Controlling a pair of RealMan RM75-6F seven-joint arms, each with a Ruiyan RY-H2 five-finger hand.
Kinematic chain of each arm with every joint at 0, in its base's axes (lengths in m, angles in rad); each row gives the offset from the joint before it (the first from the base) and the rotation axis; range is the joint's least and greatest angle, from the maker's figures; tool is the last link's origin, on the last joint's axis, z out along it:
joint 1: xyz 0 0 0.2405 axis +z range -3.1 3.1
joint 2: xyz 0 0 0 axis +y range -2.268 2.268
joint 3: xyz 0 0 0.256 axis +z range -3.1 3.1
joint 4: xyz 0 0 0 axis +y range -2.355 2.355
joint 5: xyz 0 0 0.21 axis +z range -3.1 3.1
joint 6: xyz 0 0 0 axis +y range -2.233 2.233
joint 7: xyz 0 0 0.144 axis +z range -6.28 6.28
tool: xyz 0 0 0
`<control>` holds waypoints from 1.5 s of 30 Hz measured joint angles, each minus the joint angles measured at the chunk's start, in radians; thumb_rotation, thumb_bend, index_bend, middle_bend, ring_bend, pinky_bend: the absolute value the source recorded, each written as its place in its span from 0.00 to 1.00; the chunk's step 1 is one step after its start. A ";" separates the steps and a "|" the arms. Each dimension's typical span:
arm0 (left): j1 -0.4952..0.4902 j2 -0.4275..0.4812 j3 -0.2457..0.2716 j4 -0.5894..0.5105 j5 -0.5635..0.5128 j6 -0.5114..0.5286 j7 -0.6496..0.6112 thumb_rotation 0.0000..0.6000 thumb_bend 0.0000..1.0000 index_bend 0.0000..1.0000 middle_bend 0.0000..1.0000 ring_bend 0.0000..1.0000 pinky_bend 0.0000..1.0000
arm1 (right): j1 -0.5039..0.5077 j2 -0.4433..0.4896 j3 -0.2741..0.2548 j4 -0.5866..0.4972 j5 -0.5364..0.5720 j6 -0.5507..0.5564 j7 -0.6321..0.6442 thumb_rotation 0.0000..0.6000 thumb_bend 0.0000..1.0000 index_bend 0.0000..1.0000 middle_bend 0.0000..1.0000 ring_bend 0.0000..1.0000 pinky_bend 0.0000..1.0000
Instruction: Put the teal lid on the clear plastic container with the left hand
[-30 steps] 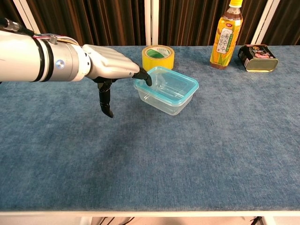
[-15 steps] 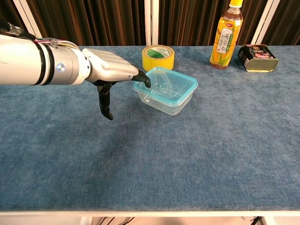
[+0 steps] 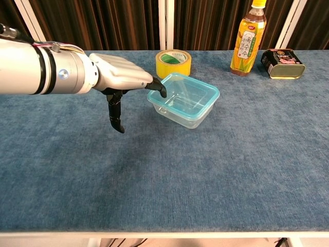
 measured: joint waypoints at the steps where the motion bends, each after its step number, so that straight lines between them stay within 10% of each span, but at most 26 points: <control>1: 0.004 0.003 -0.002 -0.006 0.016 0.005 -0.003 1.00 0.03 0.13 0.07 0.00 0.00 | 0.001 0.000 0.000 0.000 0.000 -0.001 0.000 1.00 0.11 0.00 0.00 0.00 0.00; 12: 0.028 -0.028 -0.023 -0.043 0.162 0.033 0.016 1.00 0.03 0.13 0.07 0.00 0.00 | 0.002 -0.002 -0.001 0.001 -0.001 -0.003 0.000 1.00 0.11 0.00 0.00 0.00 0.00; 45: -0.029 -0.156 -0.047 0.006 0.015 0.060 0.179 1.00 0.03 0.20 0.07 0.00 0.00 | -0.005 -0.009 -0.001 0.041 0.009 -0.004 0.046 1.00 0.11 0.00 0.00 0.00 0.00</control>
